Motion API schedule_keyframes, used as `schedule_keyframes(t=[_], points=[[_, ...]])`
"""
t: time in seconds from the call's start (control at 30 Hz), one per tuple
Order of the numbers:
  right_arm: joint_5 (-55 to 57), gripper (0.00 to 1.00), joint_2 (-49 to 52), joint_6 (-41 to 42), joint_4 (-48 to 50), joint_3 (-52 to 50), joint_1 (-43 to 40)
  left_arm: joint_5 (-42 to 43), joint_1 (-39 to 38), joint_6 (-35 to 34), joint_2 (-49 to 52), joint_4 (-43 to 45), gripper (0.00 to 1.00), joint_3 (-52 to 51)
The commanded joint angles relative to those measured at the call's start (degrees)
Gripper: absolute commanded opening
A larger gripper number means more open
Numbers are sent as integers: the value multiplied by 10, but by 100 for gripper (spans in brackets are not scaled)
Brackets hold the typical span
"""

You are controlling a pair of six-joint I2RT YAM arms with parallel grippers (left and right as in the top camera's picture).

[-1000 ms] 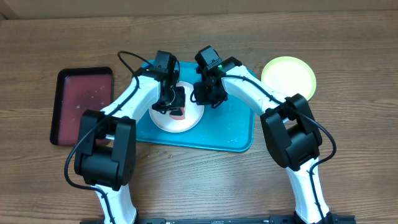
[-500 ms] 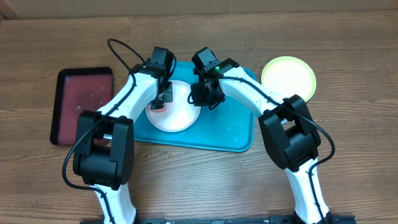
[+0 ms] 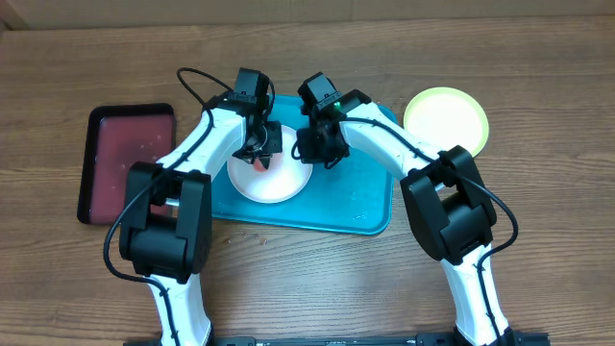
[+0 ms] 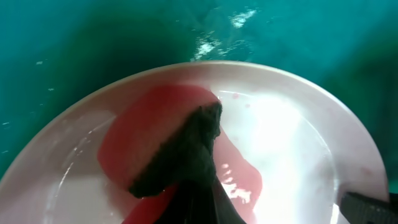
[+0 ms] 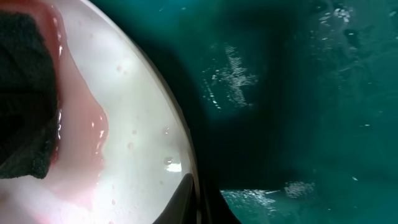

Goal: Clean dirty plates on tray and stack at the side
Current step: 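Scrub the white plate with the sponge while the right gripper holds it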

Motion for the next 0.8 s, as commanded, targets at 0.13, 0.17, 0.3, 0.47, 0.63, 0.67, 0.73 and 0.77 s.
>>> schedule_keyframes(t=[0.13,0.17,0.3,0.47,0.63,0.67,0.73,0.77], points=[[27,4,16,-4,-3,-12,-3,77,-14,33,32,-24,4,-2],[27,4,16,-4,-3,-12,-3,77,-13,42,30,-30,4,1],[27,4,16,-4,-3,-12,-3,77,-13,54,25,-60,4,21],[27,4,16,-4,-3,-12,-3,77,-11,54,24,-100,4,59],[27,4,16,-4,-2,-12,-3,78,-12,54,25,-111,4,67],[27,4,16,-4,-2,-12,-3,78,-12,54,25,-112,4,67],[27,4,16,-4,-1,-12,-3,79,-12,54,25,-117,4,67],[27,4,16,-4,-1,-12,-3,79,-12,54,25,-122,4,66]])
